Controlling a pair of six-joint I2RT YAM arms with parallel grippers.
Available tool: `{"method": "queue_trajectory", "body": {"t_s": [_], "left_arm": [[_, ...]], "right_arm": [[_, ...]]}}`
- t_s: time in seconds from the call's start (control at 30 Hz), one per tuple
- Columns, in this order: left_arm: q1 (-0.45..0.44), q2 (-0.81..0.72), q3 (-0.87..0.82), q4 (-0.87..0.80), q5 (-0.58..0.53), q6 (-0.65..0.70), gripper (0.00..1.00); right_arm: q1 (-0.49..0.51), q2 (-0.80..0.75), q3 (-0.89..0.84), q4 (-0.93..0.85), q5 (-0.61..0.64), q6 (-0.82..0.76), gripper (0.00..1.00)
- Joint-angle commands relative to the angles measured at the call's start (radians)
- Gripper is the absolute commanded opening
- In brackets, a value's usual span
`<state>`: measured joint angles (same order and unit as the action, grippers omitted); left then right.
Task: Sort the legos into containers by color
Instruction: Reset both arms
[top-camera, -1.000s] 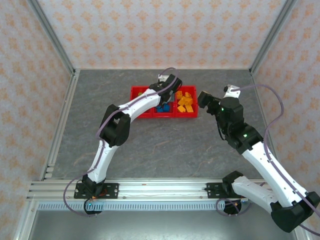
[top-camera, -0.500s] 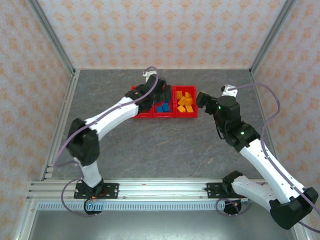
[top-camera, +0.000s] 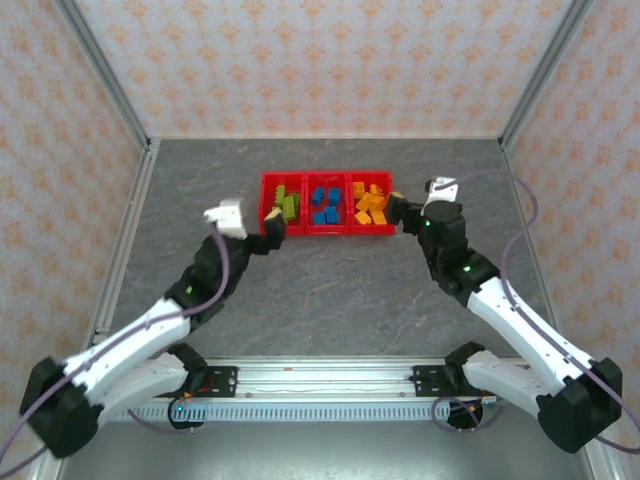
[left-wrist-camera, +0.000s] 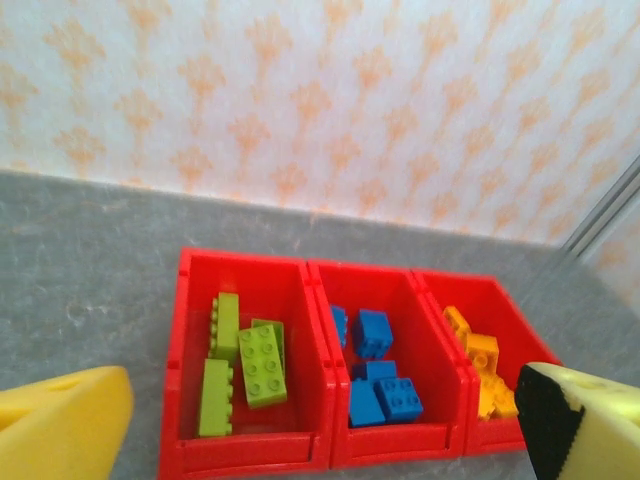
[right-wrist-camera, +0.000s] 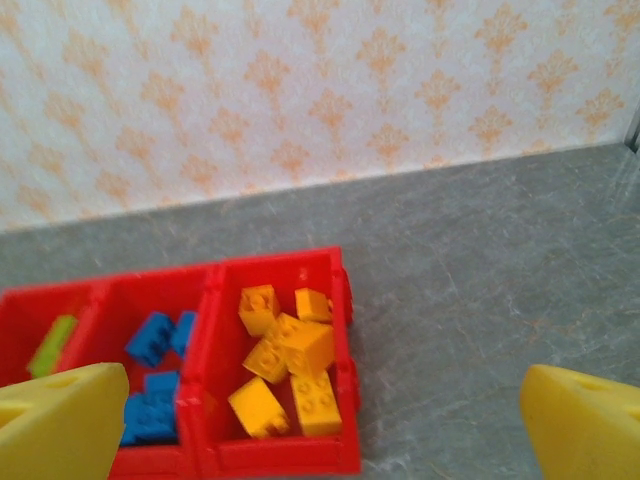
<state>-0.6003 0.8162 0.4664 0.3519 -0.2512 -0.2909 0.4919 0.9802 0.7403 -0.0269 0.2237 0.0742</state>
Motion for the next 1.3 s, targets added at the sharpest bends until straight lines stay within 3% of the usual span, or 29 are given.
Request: {"method": "queue_trajectory", "body": {"t_s": [0.0, 0.1, 0.2, 0.4, 0.47, 0.53, 0.6, 0.63, 0.67, 0.73, 0.8, 0.87, 0.93, 1.0, 1.1, 1.13, 1.2, 1.27], "left_arm": [[0.005, -0.216, -0.202, 0.357, -0.094, 0.047, 0.99], [0.005, -0.38, -0.302, 0.37, -0.22, 0.086, 0.99], [0.005, -0.45, -0.313, 0.308, -0.306, 0.134, 1.0], [0.004, -0.46, -0.391, 0.412, -0.192, 0.3, 0.99], [0.005, -0.451, -0.393, 0.398, -0.212, 0.315, 0.99], [0.005, -0.437, -0.396, 0.378, -0.264, 0.327, 0.99], [0.006, -0.403, -0.428, 0.422, -0.31, 0.362, 0.99], [0.006, -0.379, -0.453, 0.47, -0.327, 0.383, 0.99], [0.006, -0.342, -0.48, 0.543, -0.357, 0.409, 0.99], [0.012, -0.241, -0.521, 0.673, -0.405, 0.458, 0.99], [0.032, -0.095, -0.536, 0.78, -0.448, 0.495, 0.99], [0.074, 0.064, -0.543, 0.898, -0.436, 0.506, 0.99], [0.146, 0.231, -0.554, 1.068, -0.382, 0.477, 0.99], [0.251, 0.41, -0.545, 1.205, -0.299, 0.416, 1.0], [0.308, 0.645, -0.51, 1.474, -0.33, 0.458, 1.0], [0.33, 0.692, -0.486, 1.482, -0.335, 0.444, 1.0], [0.4, 0.773, -0.44, 1.478, -0.203, 0.416, 1.0], [0.444, 0.702, -0.445, 1.356, -0.145, 0.344, 1.0]], "right_arm": [[-0.002, 0.042, -0.121, 0.245, 0.091, -0.149, 1.0], [-0.068, 0.071, -0.266, 0.494, 0.138, -0.192, 1.0], [-0.171, 0.122, -0.364, 0.685, 0.16, -0.121, 1.0], [-0.254, 0.456, -0.469, 1.144, 0.259, -0.155, 1.0], [-0.252, 0.507, -0.459, 1.191, 0.161, -0.231, 1.0], [-0.296, 0.55, -0.461, 1.241, 0.229, -0.155, 1.0], [-0.404, 0.496, -0.511, 1.227, -0.025, -0.084, 1.0], [-0.442, 0.548, -0.573, 1.421, -0.09, -0.077, 1.0], [-0.449, 0.591, -0.623, 1.57, -0.075, -0.075, 1.0], [-0.45, 0.501, -0.58, 1.323, -0.104, -0.067, 1.0], [-0.443, 0.568, -0.575, 1.439, -0.075, -0.079, 1.0], [-0.441, 0.522, -0.541, 1.289, -0.071, -0.066, 1.0], [-0.439, 0.55, -0.548, 1.356, -0.059, -0.075, 1.0], [-0.437, 0.532, -0.533, 1.296, -0.059, -0.072, 1.0], [-0.433, 0.535, -0.532, 1.298, -0.053, -0.076, 1.0], [-0.431, 0.541, -0.534, 1.31, -0.051, -0.079, 1.0], [-0.43, 0.538, -0.532, 1.302, -0.049, -0.077, 1.0], [-0.429, 0.539, -0.532, 1.302, -0.047, -0.078, 1.0]]}}
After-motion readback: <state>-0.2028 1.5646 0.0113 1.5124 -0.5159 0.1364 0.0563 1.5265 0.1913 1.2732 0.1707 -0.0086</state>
